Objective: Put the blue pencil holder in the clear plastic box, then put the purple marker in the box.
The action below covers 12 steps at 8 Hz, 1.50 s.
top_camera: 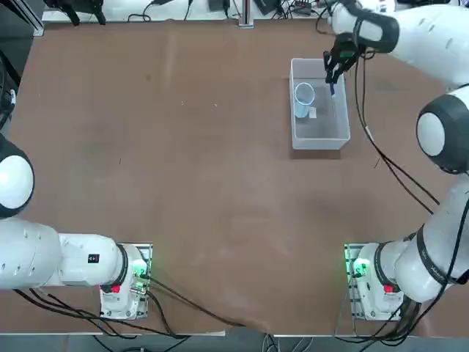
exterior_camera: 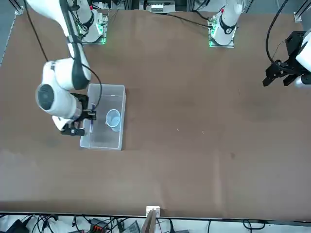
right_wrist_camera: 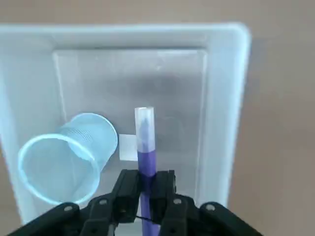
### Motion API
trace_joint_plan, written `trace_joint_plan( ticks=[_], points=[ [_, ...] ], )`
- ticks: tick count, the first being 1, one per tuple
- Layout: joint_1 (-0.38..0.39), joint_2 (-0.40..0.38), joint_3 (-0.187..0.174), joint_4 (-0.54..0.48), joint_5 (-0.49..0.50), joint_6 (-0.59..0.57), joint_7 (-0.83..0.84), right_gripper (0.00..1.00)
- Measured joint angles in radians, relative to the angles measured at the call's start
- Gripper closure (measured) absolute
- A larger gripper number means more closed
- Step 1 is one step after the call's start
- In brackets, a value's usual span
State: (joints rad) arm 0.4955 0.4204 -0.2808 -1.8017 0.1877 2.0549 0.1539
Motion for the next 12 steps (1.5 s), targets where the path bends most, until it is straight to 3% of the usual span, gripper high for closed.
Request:
trace_joint_plan(
  ticks=[4,12],
  points=[
    [0.038,0.028,-0.002,-0.139,-0.001,0.143,0.000,0.85],
    [0.037,0.072,-0.013,-0.167,-0.001,0.215,0.000,0.84]
  ],
)
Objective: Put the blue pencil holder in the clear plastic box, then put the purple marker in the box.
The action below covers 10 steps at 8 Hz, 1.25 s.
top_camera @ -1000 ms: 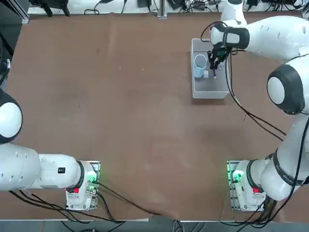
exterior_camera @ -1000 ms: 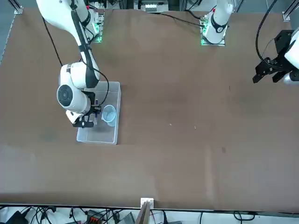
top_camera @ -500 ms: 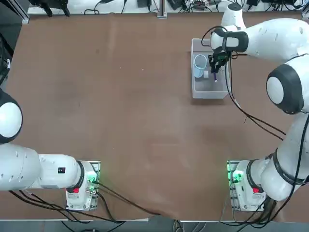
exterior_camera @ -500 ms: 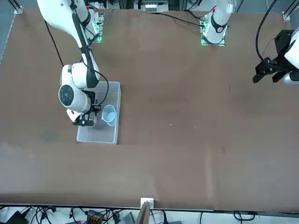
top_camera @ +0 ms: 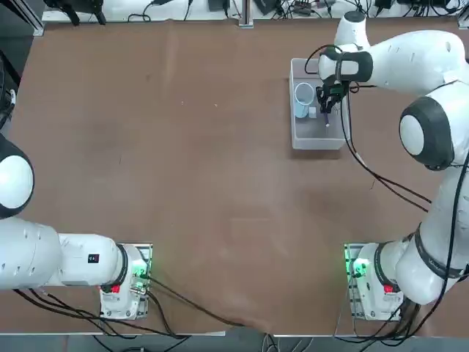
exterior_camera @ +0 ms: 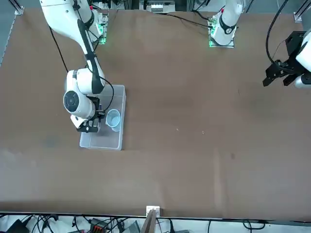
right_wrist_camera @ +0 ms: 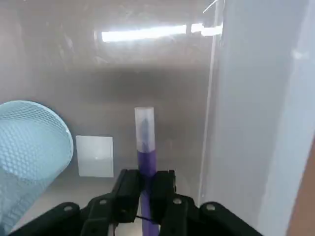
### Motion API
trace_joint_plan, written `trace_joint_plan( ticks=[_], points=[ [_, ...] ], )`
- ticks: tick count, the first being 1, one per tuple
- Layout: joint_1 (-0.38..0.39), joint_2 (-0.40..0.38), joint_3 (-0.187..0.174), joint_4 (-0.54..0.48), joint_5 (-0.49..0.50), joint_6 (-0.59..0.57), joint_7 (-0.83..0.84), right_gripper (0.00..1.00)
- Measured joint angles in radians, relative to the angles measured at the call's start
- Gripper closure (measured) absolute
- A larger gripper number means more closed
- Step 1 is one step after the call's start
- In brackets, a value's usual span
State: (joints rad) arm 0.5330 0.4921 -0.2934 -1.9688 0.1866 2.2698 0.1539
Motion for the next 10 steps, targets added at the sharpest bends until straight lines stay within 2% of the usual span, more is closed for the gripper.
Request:
trace_joint_plan(
  ticks=[1,2,6,8,10],
  points=[
    [-0.001,0.000,-0.003,0.000,0.000,0.002,0.000,0.83],
    [-0.002,0.000,-0.005,0.001,0.000,0.003,0.000,0.73],
    [-0.001,-0.005,-0.008,0.022,0.000,0.005,0.008,0.06],
    [-0.001,-0.026,-0.009,0.053,0.000,0.000,0.008,0.03],
    [-0.003,-0.083,-0.030,0.095,0.000,-0.062,0.010,0.03]
  ],
)
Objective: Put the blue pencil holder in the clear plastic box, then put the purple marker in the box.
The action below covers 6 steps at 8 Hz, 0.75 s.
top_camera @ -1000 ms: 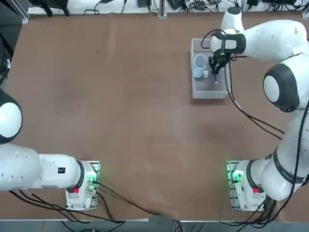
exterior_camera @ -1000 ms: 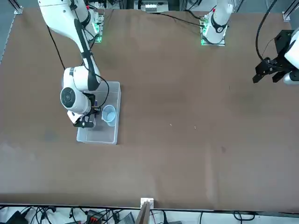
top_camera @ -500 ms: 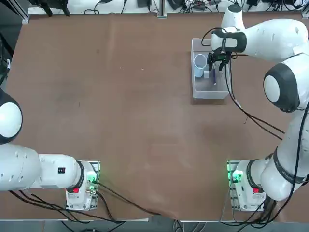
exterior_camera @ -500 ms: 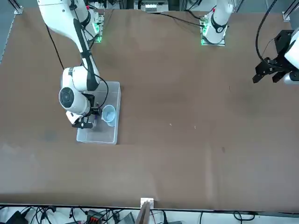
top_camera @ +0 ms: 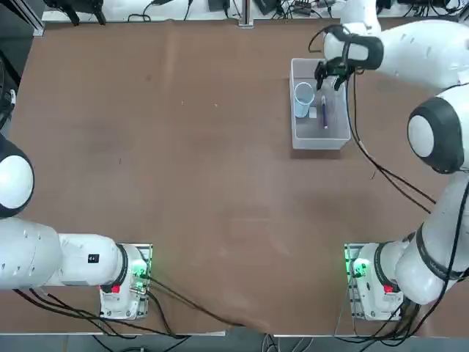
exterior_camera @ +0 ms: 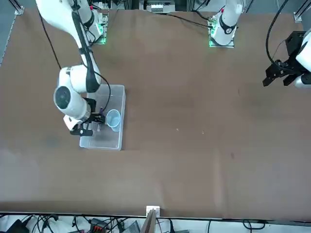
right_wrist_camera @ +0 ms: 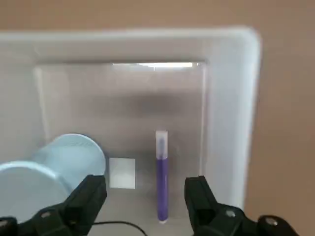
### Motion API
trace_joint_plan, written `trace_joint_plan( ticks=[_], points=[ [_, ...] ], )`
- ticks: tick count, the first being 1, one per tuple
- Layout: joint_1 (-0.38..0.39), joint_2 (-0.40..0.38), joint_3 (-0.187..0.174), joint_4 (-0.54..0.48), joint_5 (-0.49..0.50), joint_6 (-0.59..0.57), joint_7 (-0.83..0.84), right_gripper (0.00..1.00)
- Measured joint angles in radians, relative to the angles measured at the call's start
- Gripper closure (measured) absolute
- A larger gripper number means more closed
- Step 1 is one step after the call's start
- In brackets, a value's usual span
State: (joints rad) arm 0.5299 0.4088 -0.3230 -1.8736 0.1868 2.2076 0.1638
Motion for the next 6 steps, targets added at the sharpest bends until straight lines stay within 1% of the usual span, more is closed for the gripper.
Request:
trace_joint_plan(
  ticks=[3,4,6],
  points=[
    [-0.003,-0.072,-0.033,0.102,0.000,-0.146,0.000,0.04],
    [-0.004,-0.086,-0.044,0.155,-0.002,-0.208,0.000,0.06],
    [-0.006,-0.107,-0.089,0.302,-0.010,-0.373,-0.018,0.02]
  ],
)
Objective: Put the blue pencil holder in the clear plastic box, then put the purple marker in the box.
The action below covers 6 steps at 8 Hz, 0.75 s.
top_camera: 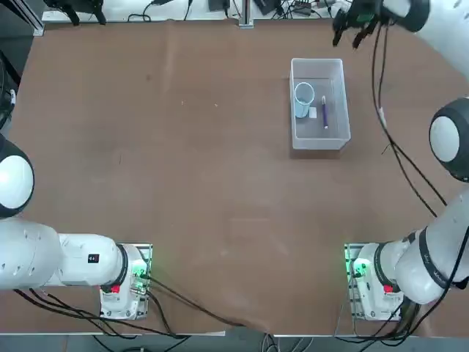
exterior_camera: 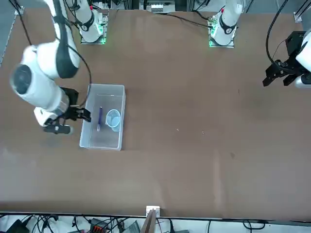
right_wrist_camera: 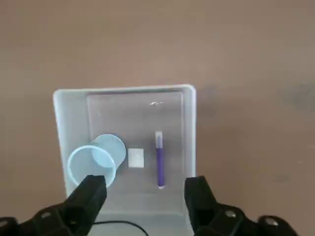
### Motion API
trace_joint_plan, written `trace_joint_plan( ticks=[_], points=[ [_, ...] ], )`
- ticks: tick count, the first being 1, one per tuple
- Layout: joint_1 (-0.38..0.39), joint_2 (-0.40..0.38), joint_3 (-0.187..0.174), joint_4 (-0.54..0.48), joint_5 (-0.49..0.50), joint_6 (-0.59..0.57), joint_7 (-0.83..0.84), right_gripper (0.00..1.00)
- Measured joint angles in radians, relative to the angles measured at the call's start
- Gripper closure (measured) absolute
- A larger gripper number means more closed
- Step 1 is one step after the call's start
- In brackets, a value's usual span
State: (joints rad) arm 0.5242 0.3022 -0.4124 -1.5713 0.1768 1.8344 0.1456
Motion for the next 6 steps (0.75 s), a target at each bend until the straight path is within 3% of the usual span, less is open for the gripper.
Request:
trace_joint_plan(
  ticks=[4,6],
  points=[
    [-0.005,-0.035,-0.164,0.246,-0.003,-0.316,-0.231,0.00],
    [-0.023,-0.054,-0.192,0.299,-0.002,-0.361,-0.244,0.00]
  ],
)
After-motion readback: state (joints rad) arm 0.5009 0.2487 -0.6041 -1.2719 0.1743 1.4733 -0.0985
